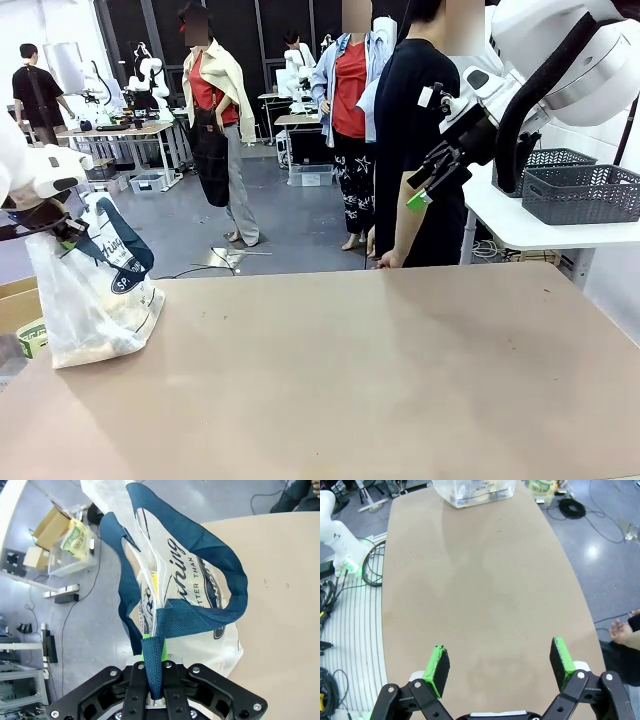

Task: Transfer purchased items from the store into the shopping bag.
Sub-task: Move the Reusable shopping bag to the right side of the table.

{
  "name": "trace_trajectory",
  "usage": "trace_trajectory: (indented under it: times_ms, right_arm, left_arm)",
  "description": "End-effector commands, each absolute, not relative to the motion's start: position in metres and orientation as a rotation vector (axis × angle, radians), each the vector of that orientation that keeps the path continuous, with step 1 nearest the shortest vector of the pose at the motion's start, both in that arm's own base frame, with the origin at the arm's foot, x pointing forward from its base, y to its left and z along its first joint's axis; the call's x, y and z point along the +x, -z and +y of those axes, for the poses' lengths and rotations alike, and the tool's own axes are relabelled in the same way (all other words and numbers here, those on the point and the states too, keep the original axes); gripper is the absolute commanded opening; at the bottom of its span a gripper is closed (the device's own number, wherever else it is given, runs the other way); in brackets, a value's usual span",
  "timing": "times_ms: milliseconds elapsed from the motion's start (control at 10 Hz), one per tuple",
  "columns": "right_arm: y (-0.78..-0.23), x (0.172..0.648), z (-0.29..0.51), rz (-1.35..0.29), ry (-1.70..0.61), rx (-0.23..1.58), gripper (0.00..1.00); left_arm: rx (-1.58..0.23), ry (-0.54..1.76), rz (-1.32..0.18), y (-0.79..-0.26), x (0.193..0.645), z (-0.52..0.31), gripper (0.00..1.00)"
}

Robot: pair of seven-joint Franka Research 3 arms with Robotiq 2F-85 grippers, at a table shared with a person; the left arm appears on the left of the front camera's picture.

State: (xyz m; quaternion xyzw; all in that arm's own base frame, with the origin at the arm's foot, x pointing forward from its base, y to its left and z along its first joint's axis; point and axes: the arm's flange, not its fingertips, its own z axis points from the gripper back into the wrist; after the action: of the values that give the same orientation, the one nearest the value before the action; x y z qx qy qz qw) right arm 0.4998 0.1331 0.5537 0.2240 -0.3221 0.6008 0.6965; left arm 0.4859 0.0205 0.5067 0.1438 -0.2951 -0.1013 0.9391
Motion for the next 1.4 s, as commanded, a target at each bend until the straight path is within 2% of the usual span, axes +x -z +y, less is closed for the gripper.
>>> trace_trajectory:
  times_ms: [0, 100, 200, 600, 700, 1300]
  right_arm:
    - [-0.554, 0.5, 0.133, -0.711, -1.354, 0.486, 1.0]
    - [-0.554, 0.5, 0.133, -0.711, -1.354, 0.486, 1.0]
    - [-0.554, 0.5, 0.133, -0.711, -1.354, 0.486, 1.0]
    - [-0.554, 0.5, 0.133, -0.711, -1.354, 0.486, 1.0]
    - [-0.554, 0.5, 0.133, -0.711, -1.354, 0.486, 1.0]
    - [-0.554, 0.5, 0.133, -0.711, -1.354, 0.486, 1.0]
  left_arm:
    - [0.303, 0.201, -0.612, -0.507, 0.486, 0.022, 0.0]
    - [0.303, 0.201, -0.612, -0.507, 0.486, 0.022, 0.0]
    - [0.294, 0.206, -0.603, -0.507, 0.486, 0.021, 0.13]
    - [0.247, 0.132, -0.526, -0.521, 0.485, 0.017, 0.9]
    - [0.246, 0.122, -0.517, -0.528, 0.484, 0.013, 1.0]
    - [0.186, 0.103, -0.492, -0.568, 0.472, -0.011, 1.0]
